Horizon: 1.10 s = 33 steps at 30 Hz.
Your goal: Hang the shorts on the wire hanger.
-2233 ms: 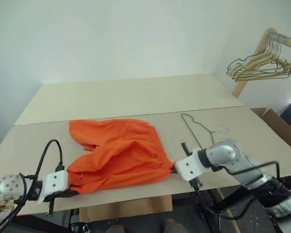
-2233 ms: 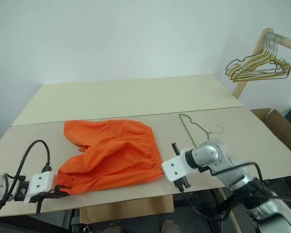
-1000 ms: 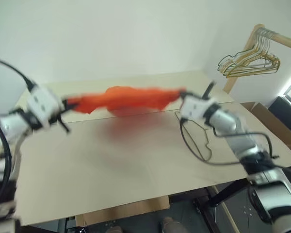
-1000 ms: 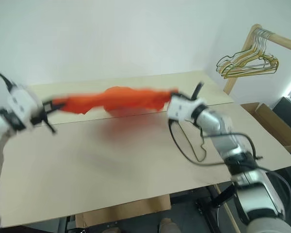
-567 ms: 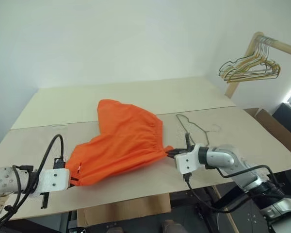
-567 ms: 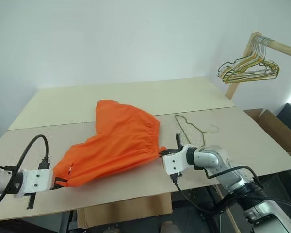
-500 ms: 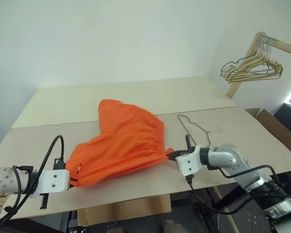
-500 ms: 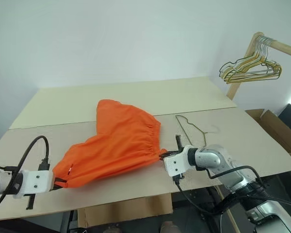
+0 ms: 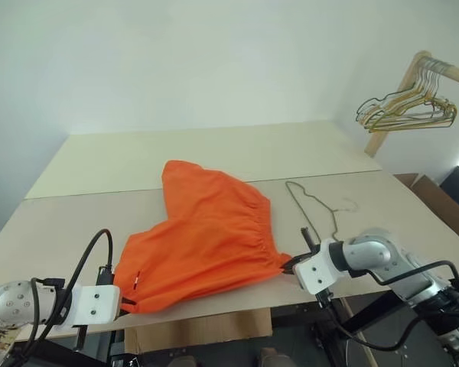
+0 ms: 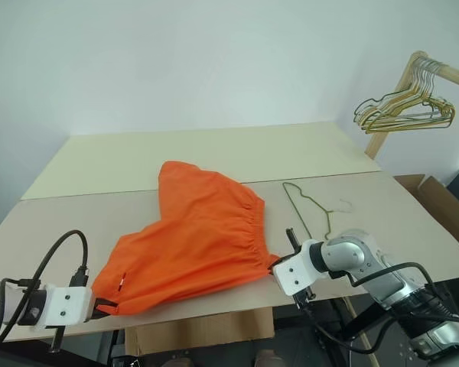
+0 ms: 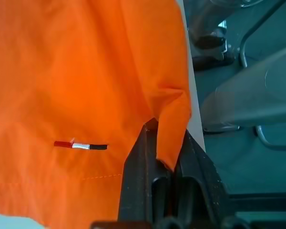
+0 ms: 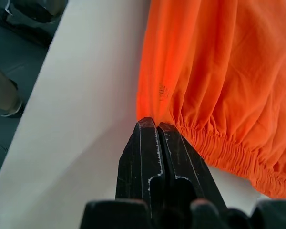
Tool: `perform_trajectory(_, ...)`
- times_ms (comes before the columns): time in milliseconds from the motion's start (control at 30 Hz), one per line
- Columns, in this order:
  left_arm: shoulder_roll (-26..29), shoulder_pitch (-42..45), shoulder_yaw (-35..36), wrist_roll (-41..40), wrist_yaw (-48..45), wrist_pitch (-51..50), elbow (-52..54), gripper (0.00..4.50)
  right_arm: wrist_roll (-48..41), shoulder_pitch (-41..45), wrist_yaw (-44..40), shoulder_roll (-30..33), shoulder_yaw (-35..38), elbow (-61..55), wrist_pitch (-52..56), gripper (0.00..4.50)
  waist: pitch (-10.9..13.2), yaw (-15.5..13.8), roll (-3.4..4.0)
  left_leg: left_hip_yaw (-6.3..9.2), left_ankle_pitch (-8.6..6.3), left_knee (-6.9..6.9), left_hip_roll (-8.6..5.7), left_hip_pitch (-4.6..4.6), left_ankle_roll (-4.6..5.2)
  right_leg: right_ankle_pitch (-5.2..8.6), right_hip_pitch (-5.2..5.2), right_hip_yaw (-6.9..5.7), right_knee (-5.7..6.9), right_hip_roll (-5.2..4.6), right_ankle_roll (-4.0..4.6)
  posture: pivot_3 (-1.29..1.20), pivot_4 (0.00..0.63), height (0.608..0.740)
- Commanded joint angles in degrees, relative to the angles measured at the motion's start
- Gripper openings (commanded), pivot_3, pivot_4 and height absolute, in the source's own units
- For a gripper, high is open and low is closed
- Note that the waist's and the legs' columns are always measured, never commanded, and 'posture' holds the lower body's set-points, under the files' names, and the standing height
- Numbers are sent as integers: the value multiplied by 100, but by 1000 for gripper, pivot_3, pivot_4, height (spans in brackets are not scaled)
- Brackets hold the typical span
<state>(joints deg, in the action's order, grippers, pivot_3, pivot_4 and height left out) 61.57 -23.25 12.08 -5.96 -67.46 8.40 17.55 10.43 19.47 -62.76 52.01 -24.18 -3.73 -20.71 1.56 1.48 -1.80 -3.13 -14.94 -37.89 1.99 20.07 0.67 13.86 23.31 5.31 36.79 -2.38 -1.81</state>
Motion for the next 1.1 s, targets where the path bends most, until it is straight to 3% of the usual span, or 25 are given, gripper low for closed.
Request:
perform_trajectory(33,0,158,78,-6,125,-269,125,26,258,44,45,112,216,28,188,0,0,-41,0,-1,0,0,0,0,0,0,1,0,0,0,0,52,0,740)
perform_trajectory(167,108,156,31,79,45,-417,213,26,46,-28,-200,234,225,-11,105,0,0,-67,0,-2,0,0,0,4,0,-1,4,0,-1,0,-4,50,0,740)
perform_trajectory(233,101,161,32,49,15,-479,217,521,-60,-47,-306,265,244,-61,148,0,0,-67,0,-2,-1,0,0,5,1,-6,4,-1,-1,0,-13,47,0,740)
perform_trajectory(400,280,-20,522,-365,-452,-499,223,1933,-380,-158,-753,663,380,-218,194,1324,1,-66,-2,-3,-1,0,-1,6,1,5,5,-1,-3,-2,3,44,0,740)
perform_trajectory(667,427,78,1695,-1015,-1157,-600,-303,4500,-1734,-26,-973,765,1317,-199,1342,4253,9,-46,-6,-6,-1,0,8,-7,1,9,4,-10,3,-1,12,47,0,740)
perform_trajectory(700,388,200,1772,-1189,-1161,-676,-336,4500,-1798,82,-854,694,1435,-93,1677,4477,10,-54,-7,-6,-1,0,9,-7,1,10,4,-12,3,-1,13,48,0,740)
perform_trajectory(867,79,956,1794,-1781,-811,-1016,-319,4500,-1473,815,426,21,1751,781,3286,4477,14,-54,-14,-7,-1,0,7,-3,0,8,7,-11,2,-2,14,43,0,740)
perform_trajectory(967,-167,1484,1512,-1926,-427,-1227,-200,4500,-1412,1438,1170,-568,1806,1420,4729,4477,14,-49,-15,-6,-1,0,6,12,0,-12,23,-12,5,-1,-10,34,0,740)
perform_trajectory(1100,-479,1979,1055,-1985,-184,-1336,1,4500,-1323,2027,1949,-1262,1882,2361,5663,4477,14,-39,-14,-6,-1,3,-1,37,0,-38,47,2,11,3,21,28,0,740)
